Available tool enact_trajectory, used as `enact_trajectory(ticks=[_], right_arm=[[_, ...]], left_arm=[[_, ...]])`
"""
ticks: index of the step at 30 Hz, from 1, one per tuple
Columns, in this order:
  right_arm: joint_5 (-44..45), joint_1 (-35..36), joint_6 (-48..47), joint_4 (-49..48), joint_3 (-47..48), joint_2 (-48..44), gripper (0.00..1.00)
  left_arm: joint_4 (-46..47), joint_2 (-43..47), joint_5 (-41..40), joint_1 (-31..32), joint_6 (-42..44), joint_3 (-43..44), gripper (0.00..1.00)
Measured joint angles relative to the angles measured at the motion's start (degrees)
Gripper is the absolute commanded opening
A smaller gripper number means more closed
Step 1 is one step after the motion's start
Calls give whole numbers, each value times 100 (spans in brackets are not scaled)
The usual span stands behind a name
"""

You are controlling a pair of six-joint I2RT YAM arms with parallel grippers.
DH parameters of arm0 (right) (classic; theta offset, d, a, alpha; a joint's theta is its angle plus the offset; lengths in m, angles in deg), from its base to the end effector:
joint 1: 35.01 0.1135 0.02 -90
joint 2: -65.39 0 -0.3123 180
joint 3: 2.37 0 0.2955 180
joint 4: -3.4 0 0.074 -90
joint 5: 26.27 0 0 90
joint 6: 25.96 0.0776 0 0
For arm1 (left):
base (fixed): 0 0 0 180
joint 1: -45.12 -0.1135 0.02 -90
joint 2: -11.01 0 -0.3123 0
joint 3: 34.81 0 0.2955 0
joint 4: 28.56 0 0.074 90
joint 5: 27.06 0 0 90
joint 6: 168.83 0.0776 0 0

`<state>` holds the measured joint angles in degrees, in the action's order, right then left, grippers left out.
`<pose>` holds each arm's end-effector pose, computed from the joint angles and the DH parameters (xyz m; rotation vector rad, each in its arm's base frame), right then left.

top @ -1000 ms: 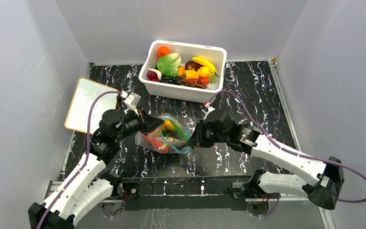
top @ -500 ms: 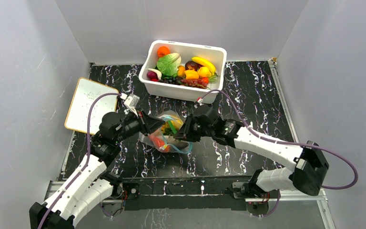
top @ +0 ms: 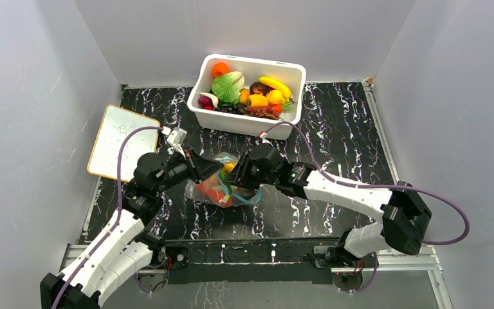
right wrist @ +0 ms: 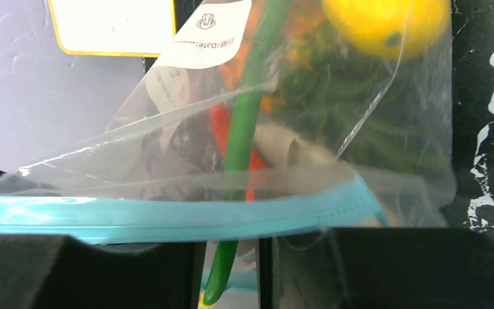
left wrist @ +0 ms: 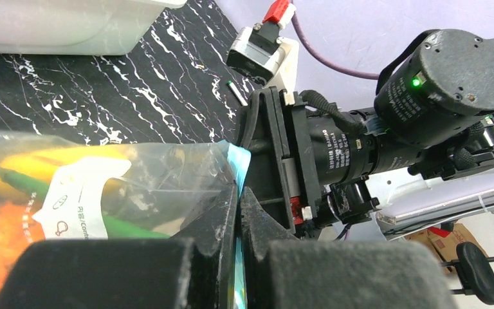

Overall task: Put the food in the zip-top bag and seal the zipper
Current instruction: Place the fake vegetable in the zipper food storage bag.

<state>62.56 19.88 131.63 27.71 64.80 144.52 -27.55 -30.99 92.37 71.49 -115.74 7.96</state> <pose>0.2129 0.3056 0.2693 0.2616 2.4672 1.1139 0.1846 -0.1341 0.3308 0.2899 1.6628 -1.2459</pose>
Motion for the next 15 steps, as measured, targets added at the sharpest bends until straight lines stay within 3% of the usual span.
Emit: enact_trajectory(ticks=[9, 15], right_arm=[[142, 50, -476, 234, 37, -116, 48], [-33, 50, -1353, 518, 136, -772, 49]], left_arm=[[50, 0, 0, 0, -7, 0, 0], [-66, 0, -24, 0, 195, 0, 0]])
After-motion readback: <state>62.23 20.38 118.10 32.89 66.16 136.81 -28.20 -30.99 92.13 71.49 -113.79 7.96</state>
